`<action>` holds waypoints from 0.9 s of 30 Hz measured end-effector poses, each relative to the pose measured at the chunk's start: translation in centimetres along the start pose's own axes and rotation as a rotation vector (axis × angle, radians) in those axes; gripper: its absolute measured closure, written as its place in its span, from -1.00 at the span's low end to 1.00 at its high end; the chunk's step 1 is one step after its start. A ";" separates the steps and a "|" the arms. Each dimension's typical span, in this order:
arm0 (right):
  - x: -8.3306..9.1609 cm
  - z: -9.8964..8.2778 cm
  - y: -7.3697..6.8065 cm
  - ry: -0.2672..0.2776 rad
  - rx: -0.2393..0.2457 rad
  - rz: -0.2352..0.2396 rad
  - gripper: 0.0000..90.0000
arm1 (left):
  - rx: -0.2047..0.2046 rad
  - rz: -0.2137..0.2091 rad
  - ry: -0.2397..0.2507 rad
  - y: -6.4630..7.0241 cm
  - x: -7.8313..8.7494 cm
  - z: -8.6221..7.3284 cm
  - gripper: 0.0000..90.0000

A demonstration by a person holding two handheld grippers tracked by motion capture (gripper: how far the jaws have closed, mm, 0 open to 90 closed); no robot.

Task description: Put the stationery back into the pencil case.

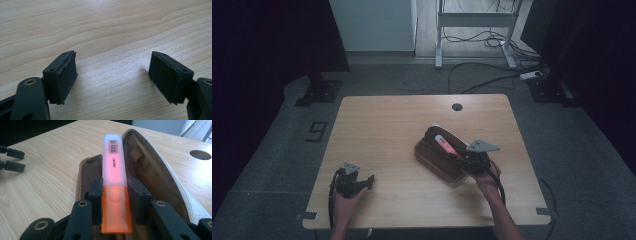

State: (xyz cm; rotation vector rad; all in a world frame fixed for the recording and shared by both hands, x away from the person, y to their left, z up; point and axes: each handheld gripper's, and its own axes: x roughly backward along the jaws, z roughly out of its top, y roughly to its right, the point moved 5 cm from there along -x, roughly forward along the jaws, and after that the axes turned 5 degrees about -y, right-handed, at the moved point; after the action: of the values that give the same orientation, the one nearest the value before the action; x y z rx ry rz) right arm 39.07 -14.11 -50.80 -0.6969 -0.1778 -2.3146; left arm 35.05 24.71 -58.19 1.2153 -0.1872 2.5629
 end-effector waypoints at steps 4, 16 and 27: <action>-0.2 -0.1 0.1 -0.011 0.028 -0.008 0.46 | 0.000 0.001 0.000 0.0 0.0 0.0 -0.50; -1.1 -0.6 0.3 -0.039 0.052 -0.043 0.15 | 0.000 0.001 0.000 0.0 0.0 0.0 -0.50; -0.5 -0.1 -0.5 0.007 0.037 -0.025 0.05 | 0.000 0.001 0.000 0.0 0.0 0.0 -0.50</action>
State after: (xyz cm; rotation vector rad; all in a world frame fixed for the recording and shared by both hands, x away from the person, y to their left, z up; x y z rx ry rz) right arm 39.03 -13.44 -51.11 -0.6722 -0.2268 -2.3310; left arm 35.05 24.71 -58.19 1.2156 -0.1884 2.5639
